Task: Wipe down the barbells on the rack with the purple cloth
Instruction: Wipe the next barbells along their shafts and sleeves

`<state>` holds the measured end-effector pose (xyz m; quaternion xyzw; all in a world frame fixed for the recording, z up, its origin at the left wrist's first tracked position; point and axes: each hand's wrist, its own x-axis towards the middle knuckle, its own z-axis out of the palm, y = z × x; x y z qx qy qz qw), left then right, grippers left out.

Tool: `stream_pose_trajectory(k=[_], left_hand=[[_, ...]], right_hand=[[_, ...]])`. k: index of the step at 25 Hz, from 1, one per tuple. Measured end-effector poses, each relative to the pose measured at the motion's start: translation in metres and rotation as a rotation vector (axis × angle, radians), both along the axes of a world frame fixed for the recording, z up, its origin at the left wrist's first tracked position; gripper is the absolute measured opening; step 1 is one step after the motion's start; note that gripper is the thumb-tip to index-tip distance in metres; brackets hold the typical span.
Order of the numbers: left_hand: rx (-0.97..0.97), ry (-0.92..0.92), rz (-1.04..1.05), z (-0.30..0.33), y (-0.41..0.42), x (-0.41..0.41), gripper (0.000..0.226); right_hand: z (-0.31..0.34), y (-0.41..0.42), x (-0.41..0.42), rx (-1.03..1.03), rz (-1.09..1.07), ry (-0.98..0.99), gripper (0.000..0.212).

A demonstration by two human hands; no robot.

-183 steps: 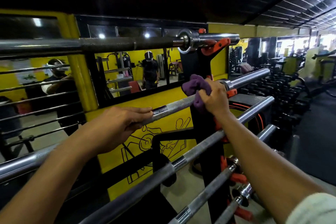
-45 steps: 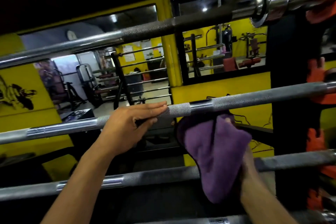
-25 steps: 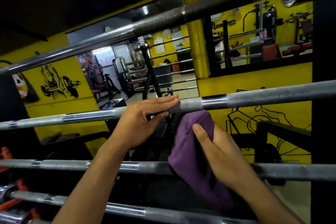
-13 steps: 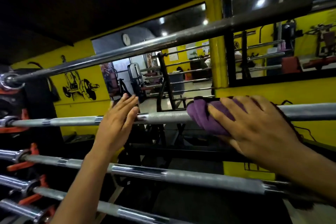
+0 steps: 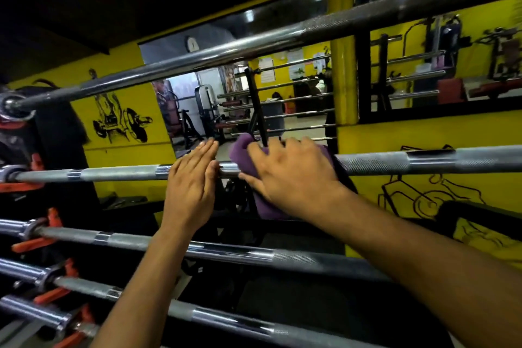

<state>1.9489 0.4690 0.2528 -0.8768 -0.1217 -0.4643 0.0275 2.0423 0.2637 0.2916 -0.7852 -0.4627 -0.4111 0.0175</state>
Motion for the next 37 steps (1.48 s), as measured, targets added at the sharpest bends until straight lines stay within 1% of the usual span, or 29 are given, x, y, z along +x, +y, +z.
stream_pose_trajectory(k=[3, 6, 9, 11, 13, 17, 18, 20, 22, 23, 24, 26, 27, 29, 33, 35, 37], left_hand=[[0.014, -0.003, -0.023, -0.002, 0.006, -0.003, 0.052], [0.002, -0.005, -0.054, -0.002, 0.008, -0.007, 0.053], [0.031, -0.018, -0.084, -0.004, 0.011, -0.006, 0.051], [0.019, -0.015, -0.110, -0.006, 0.011, -0.003, 0.050], [0.003, -0.040, -0.095, -0.007, 0.008, 0.001, 0.051], [-0.015, -0.142, 0.026, -0.014, -0.002, 0.010, 0.054], [-0.062, -0.186, 0.077, -0.018, -0.007, 0.012, 0.057], [-0.284, -0.308, 0.141, -0.026, -0.021, 0.019, 0.064], [-0.533, -0.436, 0.124, -0.029, -0.033, 0.029, 0.068], [-0.599, -0.482, 0.109, -0.030, -0.037, 0.033, 0.068], [-0.627, -0.511, 0.099, -0.030, -0.038, 0.035, 0.068], [-0.610, -0.541, 0.091, -0.031, -0.039, 0.037, 0.068], [-0.597, -0.542, 0.095, -0.032, -0.039, 0.037, 0.068], [-0.587, -0.522, 0.099, -0.030, -0.039, 0.034, 0.069], [-0.619, -0.391, 0.129, -0.023, -0.035, 0.024, 0.072], [-0.565, -0.304, 0.070, -0.029, -0.029, 0.008, 0.070], [-0.476, -0.271, 0.011, -0.037, -0.011, -0.019, 0.067]], right_hand=[[-0.002, -0.013, 0.006, -0.001, 0.030, -0.028, 0.066], [0.009, -0.076, 0.022, -0.048, 0.023, 0.068, 0.072], [0.022, -0.119, 0.029, -0.112, -0.063, 0.055, 0.077], [0.022, -0.111, 0.028, -0.125, -0.089, -0.010, 0.076], [0.018, -0.075, 0.024, -0.094, -0.045, -0.001, 0.070], [0.011, -0.006, 0.006, -0.061, 0.029, 0.030, 0.067], [0.009, -0.002, 0.005, -0.063, 0.045, 0.016, 0.066], [0.003, -0.019, 0.010, -0.051, 0.084, -0.043, 0.064], [0.004, -0.055, 0.020, -0.053, 0.092, -0.039, 0.064], [0.008, -0.076, 0.026, -0.060, 0.095, -0.009, 0.065], [0.013, -0.095, 0.031, -0.085, 0.081, 0.032, 0.066], [0.024, -0.118, 0.038, -0.143, 0.045, 0.067, 0.069], [0.027, -0.118, 0.040, -0.159, 0.035, 0.072, 0.071], [0.028, -0.093, 0.041, -0.175, 0.043, 0.068, 0.072], [0.022, -0.015, 0.019, -0.148, 0.177, -0.014, 0.061], [0.017, -0.001, 0.010, -0.109, 0.195, -0.040, 0.057], [0.013, -0.003, 0.007, -0.060, 0.197, -0.021, 0.057]])
